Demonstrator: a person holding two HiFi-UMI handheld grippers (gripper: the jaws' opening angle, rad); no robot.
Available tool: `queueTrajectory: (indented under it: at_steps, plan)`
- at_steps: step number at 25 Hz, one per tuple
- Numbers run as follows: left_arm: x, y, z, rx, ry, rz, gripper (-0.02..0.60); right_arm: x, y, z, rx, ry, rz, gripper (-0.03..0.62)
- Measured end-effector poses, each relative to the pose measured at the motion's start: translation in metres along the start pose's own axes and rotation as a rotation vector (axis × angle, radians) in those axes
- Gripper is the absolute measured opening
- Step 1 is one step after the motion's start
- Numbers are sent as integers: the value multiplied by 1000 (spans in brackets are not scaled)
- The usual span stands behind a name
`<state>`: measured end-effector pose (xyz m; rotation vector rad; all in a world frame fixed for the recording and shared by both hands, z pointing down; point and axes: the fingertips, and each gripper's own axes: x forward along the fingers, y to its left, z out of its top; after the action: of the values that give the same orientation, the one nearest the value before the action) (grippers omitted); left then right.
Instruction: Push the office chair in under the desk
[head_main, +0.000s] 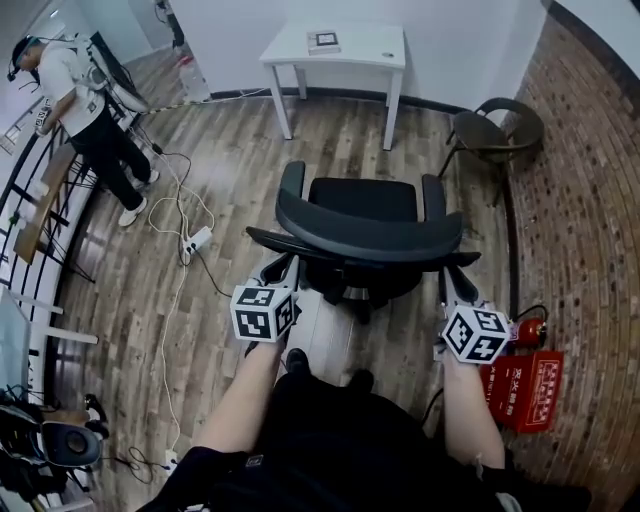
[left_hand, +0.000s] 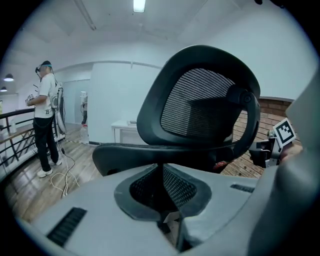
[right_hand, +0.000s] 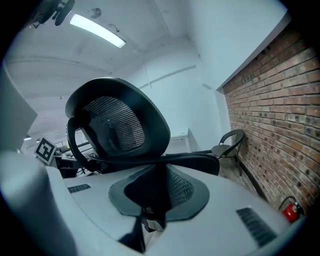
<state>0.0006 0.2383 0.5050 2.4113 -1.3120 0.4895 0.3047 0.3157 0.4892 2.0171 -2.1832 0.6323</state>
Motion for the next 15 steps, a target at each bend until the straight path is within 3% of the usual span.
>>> queueTrajectory:
  at_steps: [15]
  plan:
    - [34,0,19,-70,-70,127,14,48,-28,25,-46,79,114,48]
